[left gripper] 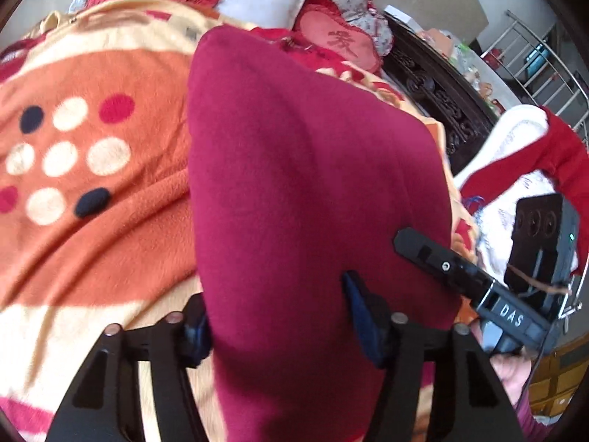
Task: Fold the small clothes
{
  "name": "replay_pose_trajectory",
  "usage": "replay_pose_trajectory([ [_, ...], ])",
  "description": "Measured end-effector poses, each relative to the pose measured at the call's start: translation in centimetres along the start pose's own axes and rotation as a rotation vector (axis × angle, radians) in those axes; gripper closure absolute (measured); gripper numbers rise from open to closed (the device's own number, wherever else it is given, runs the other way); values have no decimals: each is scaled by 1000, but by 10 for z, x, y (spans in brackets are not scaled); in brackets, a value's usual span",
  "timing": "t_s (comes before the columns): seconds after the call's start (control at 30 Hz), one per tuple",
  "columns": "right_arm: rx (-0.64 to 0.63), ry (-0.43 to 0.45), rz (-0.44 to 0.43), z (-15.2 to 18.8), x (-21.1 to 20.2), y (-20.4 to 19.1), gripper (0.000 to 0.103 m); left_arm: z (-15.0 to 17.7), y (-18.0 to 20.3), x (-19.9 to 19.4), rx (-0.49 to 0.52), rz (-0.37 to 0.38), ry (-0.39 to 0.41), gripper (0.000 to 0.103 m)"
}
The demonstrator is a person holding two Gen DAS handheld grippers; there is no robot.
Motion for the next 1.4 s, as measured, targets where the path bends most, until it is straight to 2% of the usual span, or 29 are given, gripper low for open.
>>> replay_pose_trajectory([
  [0.13,-8,-44,-91,6,-29,-22,80,22,14,-47,3,4,-7,40],
  [0.23,13,-112,-165,27,-40,-35,79,52,16,-77,-8,-49,-38,40],
  [0.3,24,-148,-196,45,-37,-44,75,72,13,-85,-17,-76,-41,39],
  [0.37,-6,-198,-149,69,-22,-50,65,94,3,-81,-25,-134,-74,37],
  [0.43,-39,-244,-77,86,-14,-50,63,113,-11,-69,-31,-198,-122,32],
  [0.53,-29,-197,-64,90,-27,-47,62,125,-13,-77,-1,-253,-42,20],
  [0.6,-38,-138,-26,84,-43,-48,62,123,-4,-86,45,-299,18,19],
  [0.7,-76,-67,26,72,-58,-55,62,124,-2,-90,59,-321,53,16],
  [0.77,-119,-53,30,67,-57,-67,65,123,-8,-90,55,-327,52,16],
  [0.8,-131,-59,40,67,-53,-71,72,120,-8,-85,54,-336,54,16],
  [0.87,-134,-115,81,68,-31,-77,97,115,-8,-79,51,-357,53,16],
  [0.93,-146,-126,104,68,-20,-77,103,115,-9,-78,46,-362,60,16],
  [1.1,-197,-65,167,69,-37,-72,103,118,-9,-82,42,-360,80,10],
  [1.2,-237,-93,240,81,-22,-70,103,119,-9,-78,41,-367,72,9],
  [1.3,-210,-69,222,84,-28,-70,103,121,-7,-76,42,-372,70,9],
  [1.33,-174,-68,202,81,-34,-67,94,122,-7,-76,43,-376,70,9],
  [1.4,-139,-60,182,78,-47,-67,91,122,-7,-77,46,-381,73,9],
])
Point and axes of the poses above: each gripper's, at about its wrist camera, not at the fingertips, and x roughly the way its jaws point, y to its right, z to its underside, the point moved 3 cm from there along x, roughly the way its jaws point, and after that the axes turned 9 degrees about z, right-handed, at the moved point
